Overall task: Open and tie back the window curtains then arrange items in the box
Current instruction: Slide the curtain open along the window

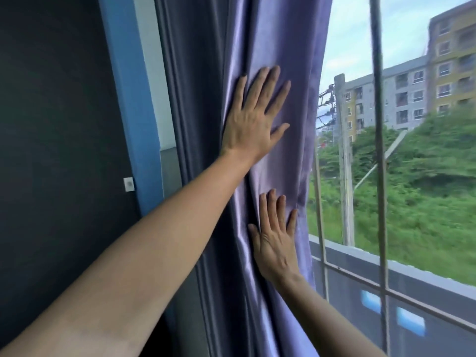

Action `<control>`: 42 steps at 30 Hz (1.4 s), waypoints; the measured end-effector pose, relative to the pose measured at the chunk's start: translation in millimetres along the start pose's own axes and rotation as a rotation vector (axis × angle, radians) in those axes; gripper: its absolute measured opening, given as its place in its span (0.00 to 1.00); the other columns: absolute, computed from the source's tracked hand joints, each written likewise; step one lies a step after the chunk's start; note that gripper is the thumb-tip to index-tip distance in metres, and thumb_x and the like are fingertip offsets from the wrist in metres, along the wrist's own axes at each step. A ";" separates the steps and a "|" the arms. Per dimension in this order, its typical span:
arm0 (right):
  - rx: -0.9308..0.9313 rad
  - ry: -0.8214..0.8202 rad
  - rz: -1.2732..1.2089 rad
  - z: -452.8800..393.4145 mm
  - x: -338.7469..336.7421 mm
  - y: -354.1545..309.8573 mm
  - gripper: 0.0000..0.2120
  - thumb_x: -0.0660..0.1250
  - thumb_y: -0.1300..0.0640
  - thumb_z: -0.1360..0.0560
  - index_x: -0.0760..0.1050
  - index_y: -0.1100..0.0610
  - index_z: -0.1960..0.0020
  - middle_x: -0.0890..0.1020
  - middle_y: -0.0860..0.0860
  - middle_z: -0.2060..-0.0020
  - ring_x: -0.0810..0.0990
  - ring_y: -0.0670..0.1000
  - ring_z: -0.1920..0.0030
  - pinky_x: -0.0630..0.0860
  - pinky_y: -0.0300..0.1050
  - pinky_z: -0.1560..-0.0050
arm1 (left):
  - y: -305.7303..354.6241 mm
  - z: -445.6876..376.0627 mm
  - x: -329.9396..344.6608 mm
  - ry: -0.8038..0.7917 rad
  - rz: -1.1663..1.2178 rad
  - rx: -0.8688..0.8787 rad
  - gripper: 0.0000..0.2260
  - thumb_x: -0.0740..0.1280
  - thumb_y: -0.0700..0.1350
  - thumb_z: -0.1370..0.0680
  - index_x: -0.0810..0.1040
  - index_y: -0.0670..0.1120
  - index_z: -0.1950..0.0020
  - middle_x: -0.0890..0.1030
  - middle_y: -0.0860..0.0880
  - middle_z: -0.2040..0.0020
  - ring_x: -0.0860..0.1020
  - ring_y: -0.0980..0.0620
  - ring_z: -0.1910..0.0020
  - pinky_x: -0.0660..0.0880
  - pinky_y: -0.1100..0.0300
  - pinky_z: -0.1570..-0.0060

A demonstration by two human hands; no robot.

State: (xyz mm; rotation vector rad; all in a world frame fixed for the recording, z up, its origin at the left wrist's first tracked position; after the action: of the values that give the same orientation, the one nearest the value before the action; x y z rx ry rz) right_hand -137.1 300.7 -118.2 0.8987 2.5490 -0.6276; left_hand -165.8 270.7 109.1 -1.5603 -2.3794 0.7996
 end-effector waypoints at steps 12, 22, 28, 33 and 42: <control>-0.052 -0.049 0.011 -108.7 180.3 -19.4 0.29 0.41 0.43 0.20 0.25 0.43 0.27 0.37 0.46 0.25 0.38 0.52 0.24 0.39 0.63 0.27 | -98.6 31.8 188.6 0.032 0.009 -0.031 0.33 0.51 0.63 0.21 0.47 0.49 0.21 0.49 0.45 0.21 0.48 0.46 0.22 0.40 0.47 0.27; -0.019 -0.108 0.089 -167.0 301.6 -37.8 0.28 0.39 0.43 0.20 0.28 0.45 0.26 0.33 0.45 0.26 0.33 0.52 0.25 0.33 0.61 0.29 | -149.6 84.1 315.7 -0.022 0.040 -0.034 0.38 0.53 0.68 0.25 0.47 0.48 0.21 0.49 0.44 0.21 0.48 0.44 0.23 0.44 0.47 0.26; -0.039 -0.124 0.117 -191.2 340.6 -41.2 0.27 0.33 0.42 0.20 0.36 0.48 0.23 0.36 0.46 0.25 0.35 0.53 0.25 0.36 0.60 0.29 | -165.6 97.5 357.7 -0.016 0.019 -0.048 0.38 0.51 0.68 0.24 0.48 0.48 0.21 0.50 0.44 0.21 0.48 0.44 0.23 0.45 0.47 0.26; -0.040 -0.134 0.112 -198.1 359.6 -48.2 0.27 0.32 0.42 0.20 0.38 0.49 0.23 0.41 0.47 0.24 0.45 0.56 0.23 0.43 0.62 0.28 | -179.0 105.1 375.8 -0.031 0.029 -0.054 0.39 0.54 0.68 0.25 0.49 0.47 0.22 0.50 0.43 0.21 0.49 0.43 0.23 0.46 0.47 0.26; -0.041 -0.169 0.124 -186.7 337.3 -45.9 0.27 0.39 0.42 0.19 0.36 0.48 0.23 0.42 0.47 0.23 0.42 0.55 0.22 0.40 0.62 0.27 | -172.3 109.7 364.6 -0.044 0.058 -0.044 0.39 0.54 0.68 0.25 0.48 0.47 0.22 0.49 0.42 0.22 0.48 0.43 0.23 0.47 0.46 0.25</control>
State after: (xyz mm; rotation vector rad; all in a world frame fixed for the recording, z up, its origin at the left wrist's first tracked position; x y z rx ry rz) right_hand -448.8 532.0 -108.2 0.9399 2.3290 -0.5863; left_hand -506.6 507.4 59.6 -1.6529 -2.4081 0.8064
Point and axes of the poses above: each hand's wrist, its own z-axis away from the middle knuckle, its own x-axis out of the palm, y = z × x, the point moved 4 cm from there along -z, towards the middle knuckle
